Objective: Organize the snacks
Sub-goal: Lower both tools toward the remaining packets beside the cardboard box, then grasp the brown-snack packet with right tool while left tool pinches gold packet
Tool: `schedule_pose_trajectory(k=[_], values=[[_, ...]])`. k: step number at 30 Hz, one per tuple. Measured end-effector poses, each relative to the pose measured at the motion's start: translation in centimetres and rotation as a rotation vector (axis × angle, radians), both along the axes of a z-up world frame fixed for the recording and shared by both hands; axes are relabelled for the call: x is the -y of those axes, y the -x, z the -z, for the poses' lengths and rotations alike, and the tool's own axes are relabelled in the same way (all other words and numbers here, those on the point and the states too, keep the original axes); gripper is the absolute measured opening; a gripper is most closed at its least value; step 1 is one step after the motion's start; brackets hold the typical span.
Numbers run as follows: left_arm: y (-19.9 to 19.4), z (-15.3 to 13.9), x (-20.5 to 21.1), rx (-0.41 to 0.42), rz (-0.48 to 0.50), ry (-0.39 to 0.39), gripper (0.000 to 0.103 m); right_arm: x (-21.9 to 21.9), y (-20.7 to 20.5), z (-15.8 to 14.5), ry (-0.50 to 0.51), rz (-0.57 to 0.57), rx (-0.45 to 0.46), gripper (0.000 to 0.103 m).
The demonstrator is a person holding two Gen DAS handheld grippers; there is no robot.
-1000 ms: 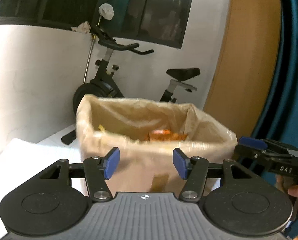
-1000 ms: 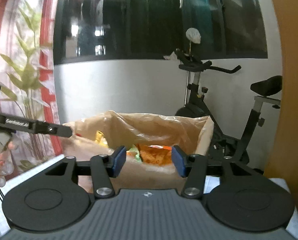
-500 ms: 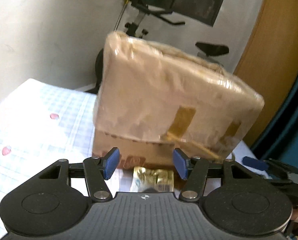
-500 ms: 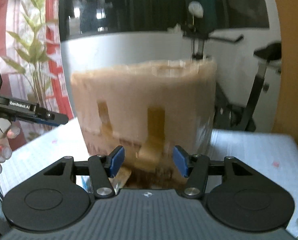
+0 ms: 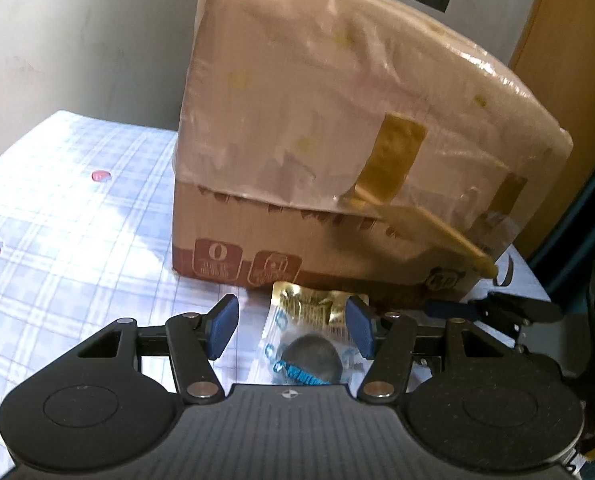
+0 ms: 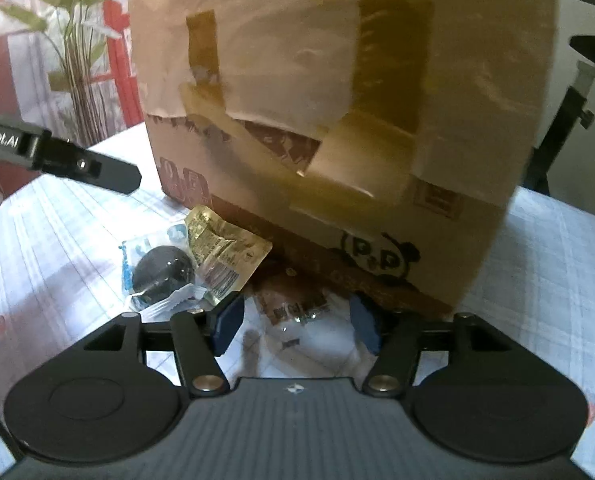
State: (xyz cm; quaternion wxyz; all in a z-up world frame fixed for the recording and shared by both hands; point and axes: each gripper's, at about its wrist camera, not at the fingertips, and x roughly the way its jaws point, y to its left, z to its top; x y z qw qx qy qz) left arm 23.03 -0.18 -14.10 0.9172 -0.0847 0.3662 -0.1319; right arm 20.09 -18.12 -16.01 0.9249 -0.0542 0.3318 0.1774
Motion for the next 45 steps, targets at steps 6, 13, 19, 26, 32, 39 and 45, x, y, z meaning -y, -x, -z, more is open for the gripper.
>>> schedule_pose_trajectory(k=[6,13,19,26,32,39,45], values=[[-0.1,0.9,-0.1,-0.017,0.001,0.001,0.062,-0.6,-1.0,0.8,0.033,-0.035,-0.037,0.063],[0.3,1.3,-0.3,-0.028,-0.003,0.003,0.062,-0.9,-1.2,0.9,0.029,-0.005,-0.040,0.052],[1.1,1.2,-0.8,-0.034,-0.014,0.006,0.062,-1.2,-0.1,0.8,0.019,0.001,-0.055,0.049],[1.8,1.5,-0.8,-0.047,-0.004,0.007,0.062,-1.0,3.7,0.9,0.000,0.069,-0.057,0.049],[2.5,1.4,-0.7,-0.056,0.006,0.014,0.062,-2.0,5.2,0.6,0.041,0.011,-0.074,0.061],[2.7,1.1,-0.6,-0.058,0.007,0.017,0.062,-1.2,3.4,0.6,0.005,0.003,-0.083,0.062],[1.6,0.7,0.9,-0.055,0.083,-0.010,0.062,-1.1,4.3,1.4,0.009,0.004,0.012,0.049]])
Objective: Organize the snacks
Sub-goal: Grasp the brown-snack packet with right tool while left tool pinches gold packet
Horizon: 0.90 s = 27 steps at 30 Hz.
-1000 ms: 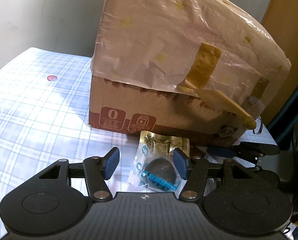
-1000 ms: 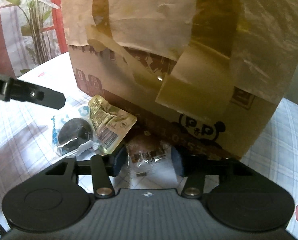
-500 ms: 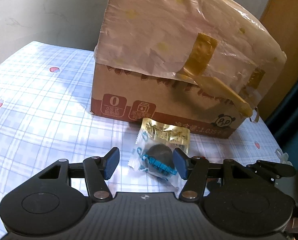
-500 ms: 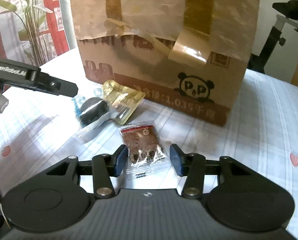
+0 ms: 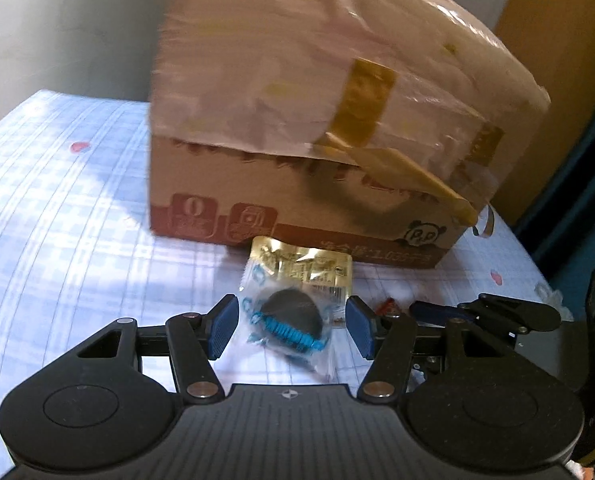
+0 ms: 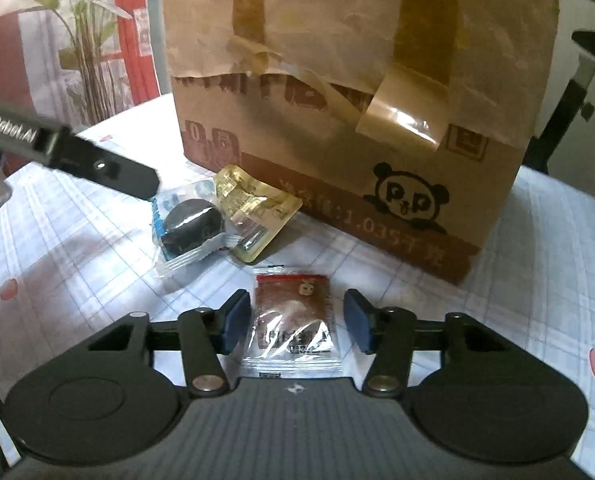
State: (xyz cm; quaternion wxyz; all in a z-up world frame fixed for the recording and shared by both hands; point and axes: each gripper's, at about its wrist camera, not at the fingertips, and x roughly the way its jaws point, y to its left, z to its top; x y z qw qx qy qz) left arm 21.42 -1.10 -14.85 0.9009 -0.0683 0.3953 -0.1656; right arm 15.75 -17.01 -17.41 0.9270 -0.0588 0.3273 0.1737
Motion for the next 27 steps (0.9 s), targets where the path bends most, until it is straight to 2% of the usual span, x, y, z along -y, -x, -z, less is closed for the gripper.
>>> schedule_pose_trajectory(k=[8,13,22,27], values=[[-3.5,0.2,3.0,0.028,0.038,-0.100,0.062,0.5,0.4,0.3,-0.011,0.031,0.026,0.046],[-4.2,2.1,3.7,-0.009,0.029,-0.178,0.062,0.7,0.4,0.4,-0.021,0.032,0.025,0.046],[-3.1,3.2,1.1,-0.048,0.011,-0.190,0.062,0.8,0.5,0.3,-0.025,0.033,0.026,0.046],[-4.0,2.2,0.6,-0.025,0.010,-0.128,0.061,0.8,0.4,0.4,-0.027,0.033,0.026,0.046]])
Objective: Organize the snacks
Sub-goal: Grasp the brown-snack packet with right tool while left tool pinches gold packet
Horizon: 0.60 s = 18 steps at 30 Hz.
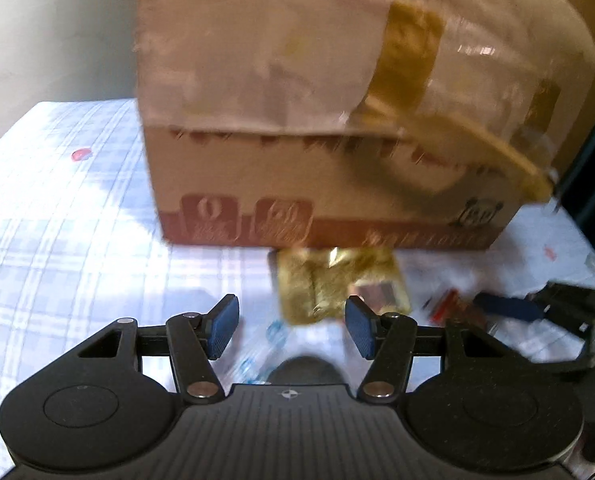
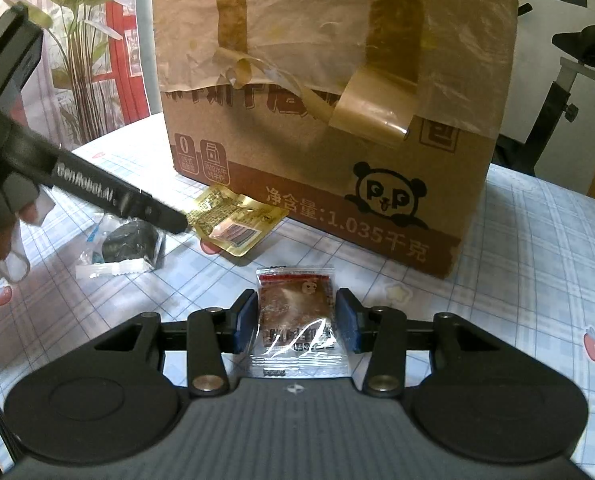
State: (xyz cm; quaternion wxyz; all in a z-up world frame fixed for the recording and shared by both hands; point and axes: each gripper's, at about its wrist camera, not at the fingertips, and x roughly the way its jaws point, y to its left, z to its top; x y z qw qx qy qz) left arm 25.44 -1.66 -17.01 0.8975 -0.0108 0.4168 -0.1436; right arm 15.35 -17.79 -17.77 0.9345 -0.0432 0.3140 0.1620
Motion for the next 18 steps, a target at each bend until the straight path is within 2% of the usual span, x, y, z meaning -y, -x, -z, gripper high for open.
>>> schedule_pose_trajectory(k=[4,7,9,16,18], values=[[-1.3,0.1,1.6,-0.004,0.010,-0.014,0.062,0.0,0.0,0.0,0.000,0.000,0.000,0.046],[-2.4,0.9,2.7,-0.034,-0.031,-0.034,0.061,0.0,0.0,0.0,-0.002,0.000,-0.001,0.046],[-2.9,1.5,4.4,-0.019,-0.042,-0.044,0.062,0.0,0.1,0.0,-0.003,0.000,0.000,0.046],[-2.4,2.3,7.1,0.028,-0.014,-0.149,0.063,0.0,0.0,0.0,-0.007,0.001,-0.001,0.046],[-2.1,2.4,7.5,0.026,-0.022,-0.153,0.061,0.1,0.0,0.0,-0.008,0.001,-0.001,0.046]])
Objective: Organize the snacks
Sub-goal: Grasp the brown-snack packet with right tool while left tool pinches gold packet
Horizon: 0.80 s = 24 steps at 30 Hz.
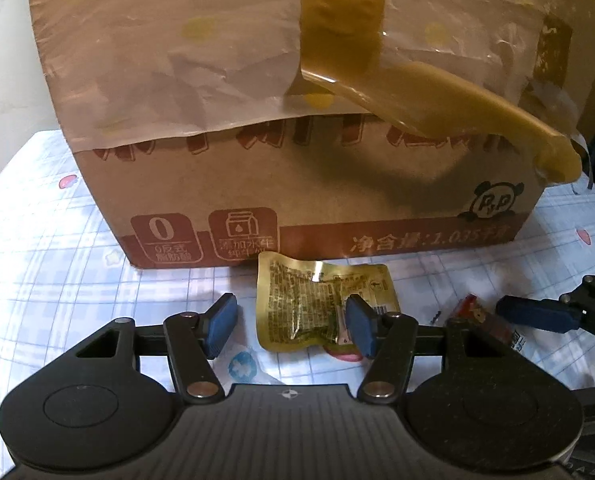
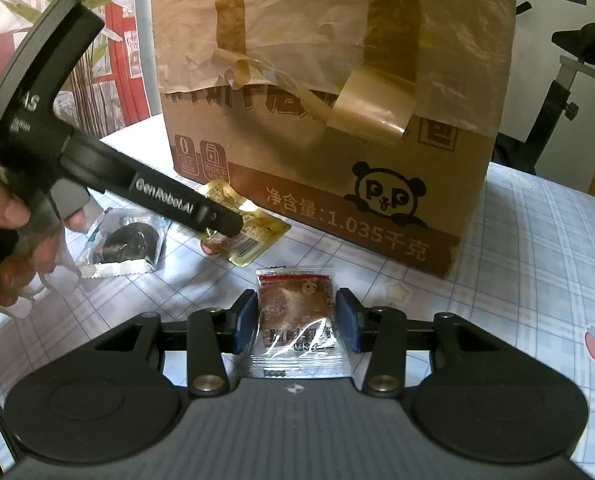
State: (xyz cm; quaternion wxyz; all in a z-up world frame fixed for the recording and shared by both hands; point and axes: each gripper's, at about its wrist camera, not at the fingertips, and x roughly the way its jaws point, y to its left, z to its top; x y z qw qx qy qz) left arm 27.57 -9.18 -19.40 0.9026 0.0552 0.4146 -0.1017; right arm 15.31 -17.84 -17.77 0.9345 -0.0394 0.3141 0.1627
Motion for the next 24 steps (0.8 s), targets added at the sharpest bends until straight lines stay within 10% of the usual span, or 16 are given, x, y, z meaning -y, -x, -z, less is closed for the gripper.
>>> schedule_pose_trajectory(k=[9,24], values=[[2.3,-0.6,-1.7,0.010,0.037,0.097,0.014,0.0,0.0,0.0,0.000,-0.001,0.000,0.046],[6.0,-5.0,-4.0,0.105,0.052,0.169,0.004,0.1,0.2,-0.2,-0.003,-0.006,-0.002,0.042]])
